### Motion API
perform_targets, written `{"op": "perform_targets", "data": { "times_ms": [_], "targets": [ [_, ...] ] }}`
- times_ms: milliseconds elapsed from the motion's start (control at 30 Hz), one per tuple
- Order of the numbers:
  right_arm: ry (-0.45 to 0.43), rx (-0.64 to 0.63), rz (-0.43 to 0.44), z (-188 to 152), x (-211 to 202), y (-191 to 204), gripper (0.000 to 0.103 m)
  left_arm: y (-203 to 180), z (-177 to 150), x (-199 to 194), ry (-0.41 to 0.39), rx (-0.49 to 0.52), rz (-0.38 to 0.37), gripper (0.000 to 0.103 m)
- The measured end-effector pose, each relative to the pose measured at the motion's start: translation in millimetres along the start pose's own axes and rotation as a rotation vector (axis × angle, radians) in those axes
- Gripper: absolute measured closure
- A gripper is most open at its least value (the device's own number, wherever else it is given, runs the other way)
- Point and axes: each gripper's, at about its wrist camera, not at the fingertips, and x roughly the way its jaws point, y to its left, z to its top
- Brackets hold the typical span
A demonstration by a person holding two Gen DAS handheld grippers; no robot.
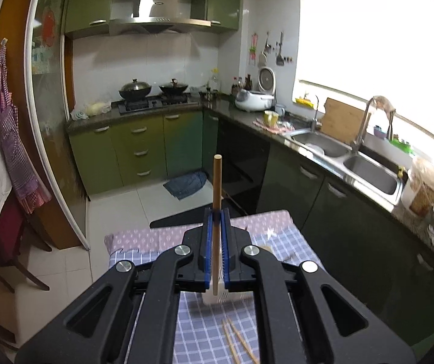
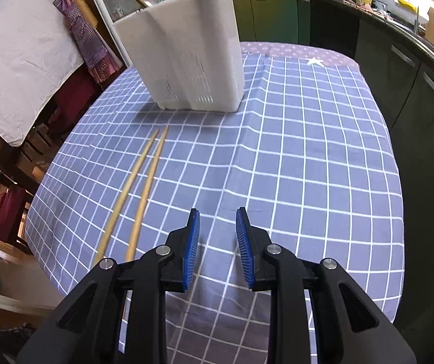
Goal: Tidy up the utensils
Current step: 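Carry the left gripper's chopstick over the caddy and open the left gripper, then grasp one of the last two chopsticks with the right gripper and lift it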
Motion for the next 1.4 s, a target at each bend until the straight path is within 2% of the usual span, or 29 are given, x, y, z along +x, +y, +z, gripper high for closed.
{"op": "perform_targets", "data": {
  "times_ms": [133,233,433,600,733,833,967,1033,1400],
  "targets": [
    [0.035,-0.037,-0.011,2,11,9,0.078,-2,13,20,-0.012,-0.011,0.027,0.098],
    [0.050,-0.061,-0.015,6,16,16,0.078,-4,12,43,0.010,-0.011,0.043,0.098],
    [0.094,-0.099,-0.038,20,29,28,0.078,-3,-7,89,0.095,-0.004,0.054,0.098],
    [0.140,-0.123,-0.018,40,44,46,0.078,1,-27,105,0.147,0.004,0.052,0.096],
    [0.153,-0.142,0.000,56,52,64,0.078,3,-34,97,0.140,0.020,0.050,0.076],
    [0.168,-0.148,0.004,67,61,76,0.078,7,-35,85,0.125,0.020,0.038,0.072],
    [0.193,-0.160,-0.042,80,77,84,0.078,8,-38,63,0.107,0.015,0.016,0.070],
    [0.205,-0.159,-0.052,82,82,85,0.078,12,-44,48,0.097,0.015,0.003,0.064],
    [0.249,-0.193,-0.101,94,107,101,0.078,35,-89,9,0.123,0.001,-0.025,0.064]
  ]
}}
